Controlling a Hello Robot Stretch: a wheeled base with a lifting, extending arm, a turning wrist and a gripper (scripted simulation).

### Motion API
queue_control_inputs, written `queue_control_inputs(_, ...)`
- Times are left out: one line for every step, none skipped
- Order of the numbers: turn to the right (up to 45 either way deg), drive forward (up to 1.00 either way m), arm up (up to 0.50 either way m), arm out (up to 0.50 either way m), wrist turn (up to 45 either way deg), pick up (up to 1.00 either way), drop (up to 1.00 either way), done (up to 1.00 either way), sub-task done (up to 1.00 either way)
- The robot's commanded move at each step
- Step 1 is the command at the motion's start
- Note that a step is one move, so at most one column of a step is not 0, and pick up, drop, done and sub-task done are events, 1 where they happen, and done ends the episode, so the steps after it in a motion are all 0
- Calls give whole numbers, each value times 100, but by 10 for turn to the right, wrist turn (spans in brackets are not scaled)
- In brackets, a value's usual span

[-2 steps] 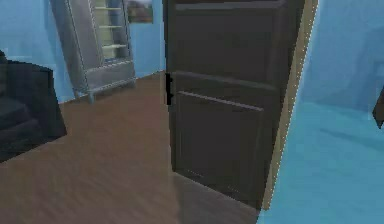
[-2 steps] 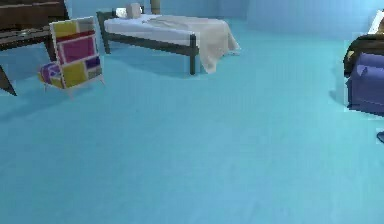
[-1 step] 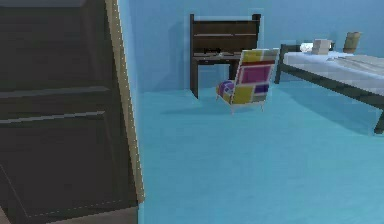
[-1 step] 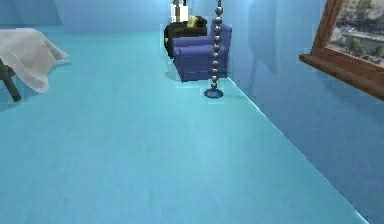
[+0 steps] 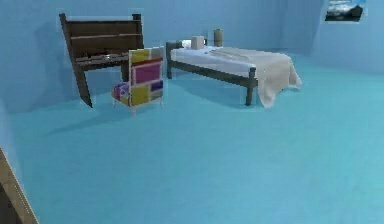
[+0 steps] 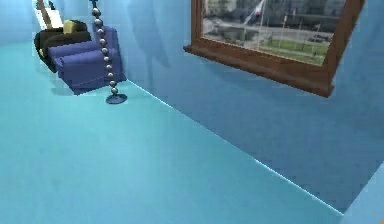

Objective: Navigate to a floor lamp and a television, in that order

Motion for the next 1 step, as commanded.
queue_control_inputs(0, 15, 0, 0, 0, 0, 0, 0, 0)
